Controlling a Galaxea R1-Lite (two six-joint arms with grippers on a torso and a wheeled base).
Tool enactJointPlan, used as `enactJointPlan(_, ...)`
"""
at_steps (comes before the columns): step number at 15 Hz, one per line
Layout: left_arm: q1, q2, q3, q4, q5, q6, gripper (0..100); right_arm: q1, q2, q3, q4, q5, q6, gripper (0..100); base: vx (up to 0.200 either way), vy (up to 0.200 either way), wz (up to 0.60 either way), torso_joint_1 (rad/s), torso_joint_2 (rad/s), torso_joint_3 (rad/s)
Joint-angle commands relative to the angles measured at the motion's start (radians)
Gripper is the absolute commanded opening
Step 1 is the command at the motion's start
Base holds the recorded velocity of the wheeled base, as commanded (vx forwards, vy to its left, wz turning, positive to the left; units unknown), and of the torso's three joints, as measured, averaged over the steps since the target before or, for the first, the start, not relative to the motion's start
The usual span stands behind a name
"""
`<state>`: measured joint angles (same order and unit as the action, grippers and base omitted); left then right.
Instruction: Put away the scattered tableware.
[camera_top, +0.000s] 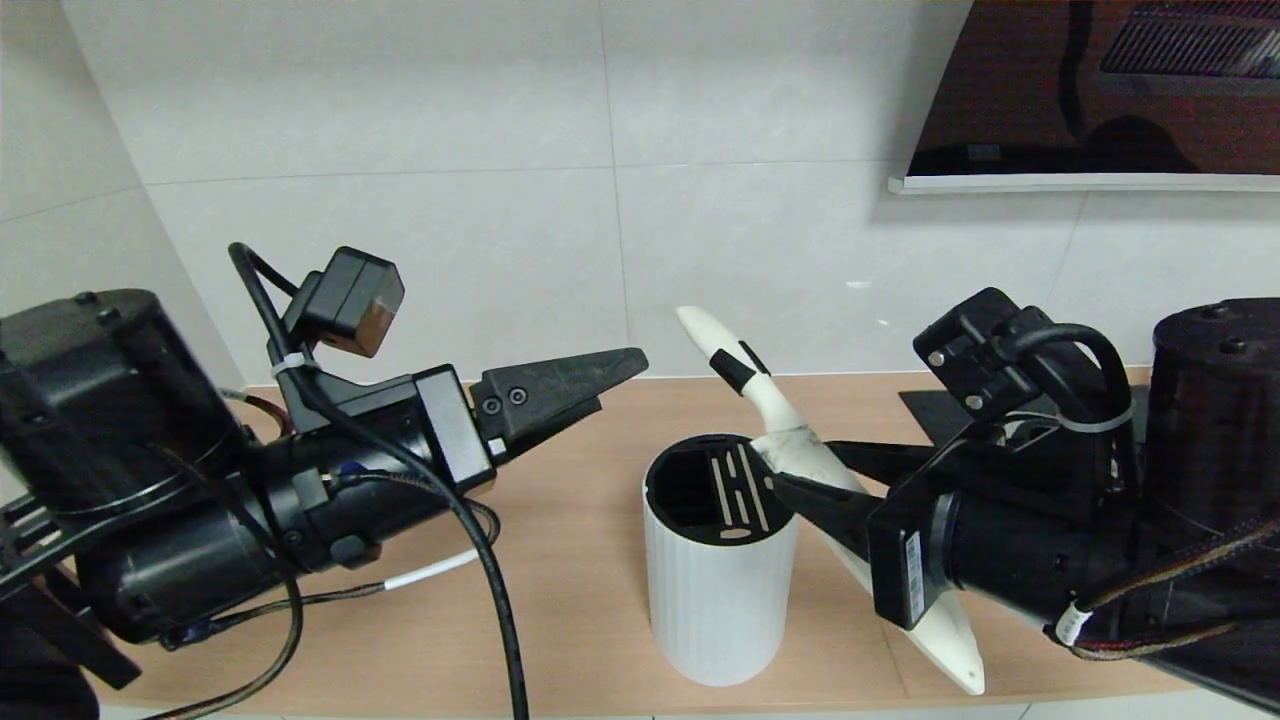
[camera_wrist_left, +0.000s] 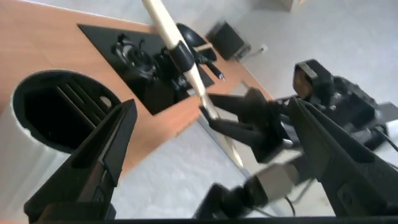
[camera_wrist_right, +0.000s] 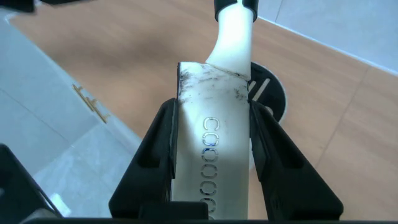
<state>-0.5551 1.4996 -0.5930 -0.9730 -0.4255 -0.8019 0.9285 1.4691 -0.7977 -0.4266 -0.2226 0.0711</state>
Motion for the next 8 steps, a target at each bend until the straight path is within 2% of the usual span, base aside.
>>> enactJointPlan(1, -0.025, 0.050, -0.002, -0.026, 0.033, 0.001, 100, 0.001, 0.014, -0.002, -0.001, 0.000, 0.001, 0, 0.000, 0.000, 0.00, 0.000, 0.00, 0.000)
enactJointPlan(4, -0.055, 0.085, -0.004, -0.058, 0.076, 0.003, 100, 0.006, 0.013, -0.005, -0.001, 0.002, 0.015, 0, 0.000, 0.000, 0.00, 0.000, 0.00, 0.000)
enactJointPlan(5, -0.065, 0.146, -0.011, -0.119, 0.117, 0.001, 100, 0.027, 0.014, -0.023, 0.003, 0.008, 0.069, 0, 0.000, 0.000, 0.00, 0.000, 0.00, 0.000)
enactJointPlan(8, -0.097, 0.235, -0.024, -0.219, 0.211, 0.001, 100, 0.029, 0.030, -0.029, 0.003, 0.009, 0.081, 0, 0.000, 0.000, 0.00, 0.000, 0.00, 0.000)
